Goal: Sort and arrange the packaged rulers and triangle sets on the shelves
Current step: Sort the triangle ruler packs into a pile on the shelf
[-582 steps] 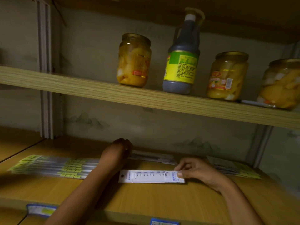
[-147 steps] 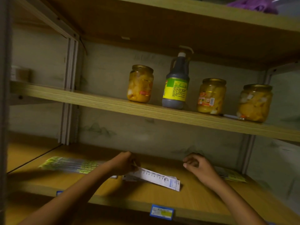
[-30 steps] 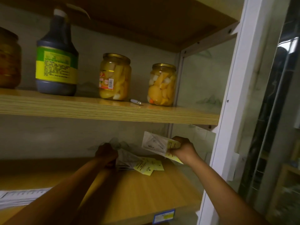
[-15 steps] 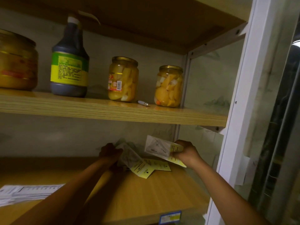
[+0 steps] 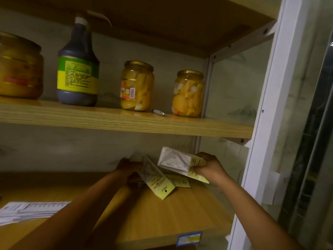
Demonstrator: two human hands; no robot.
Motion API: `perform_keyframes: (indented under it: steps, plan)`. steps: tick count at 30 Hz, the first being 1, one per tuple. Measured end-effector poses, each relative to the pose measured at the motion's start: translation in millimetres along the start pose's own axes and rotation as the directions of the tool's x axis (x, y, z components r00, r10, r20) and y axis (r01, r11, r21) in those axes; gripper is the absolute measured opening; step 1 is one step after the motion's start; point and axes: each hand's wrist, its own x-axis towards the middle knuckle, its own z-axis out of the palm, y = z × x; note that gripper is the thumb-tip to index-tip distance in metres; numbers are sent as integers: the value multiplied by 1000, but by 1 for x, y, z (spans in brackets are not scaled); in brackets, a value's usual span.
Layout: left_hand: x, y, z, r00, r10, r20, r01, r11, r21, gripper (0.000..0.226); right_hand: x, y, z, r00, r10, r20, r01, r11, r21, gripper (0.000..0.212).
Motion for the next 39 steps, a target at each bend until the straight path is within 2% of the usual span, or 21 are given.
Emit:
perform_keyframes:
  steps: [4,10,15,20,24,28,35,39]
  plan:
    - [-8,6,-3,1000,28,-9,-29,994,-103,23,-8,-3,-5,999,-12,47,9,998,59,28]
    - [-22,15,-11,999,31,-39,-40,971,-236,25,-23,-5,-8,992,10,129,-23,995,100,32]
    - [-45,20,-16,996,63,-62,-78,960,-270,25,-37,-6,-5,965,48,258,-62,997,45,32]
    - [-73,21,-17,990,107,-96,-133,933,-336,34,-57,-8,-3,925,42,378,-40,999,-15,33]
    - [-91,16,-16,990,114,-84,-135,937,-321,37,-68,-3,5,908,49,417,-29,998,-55,33]
    - [-106,16,-15,995,80,-68,-96,950,-299,29,-75,7,13,889,33,457,30,991,-130,35]
    - [-132,15,-11,996,66,-62,-83,938,-337,22,-83,19,27,918,-12,397,85,983,-165,39]
    - [-141,13,-5,998,15,-53,-32,942,-335,32,-87,26,24,936,-8,351,102,963,-251,57]
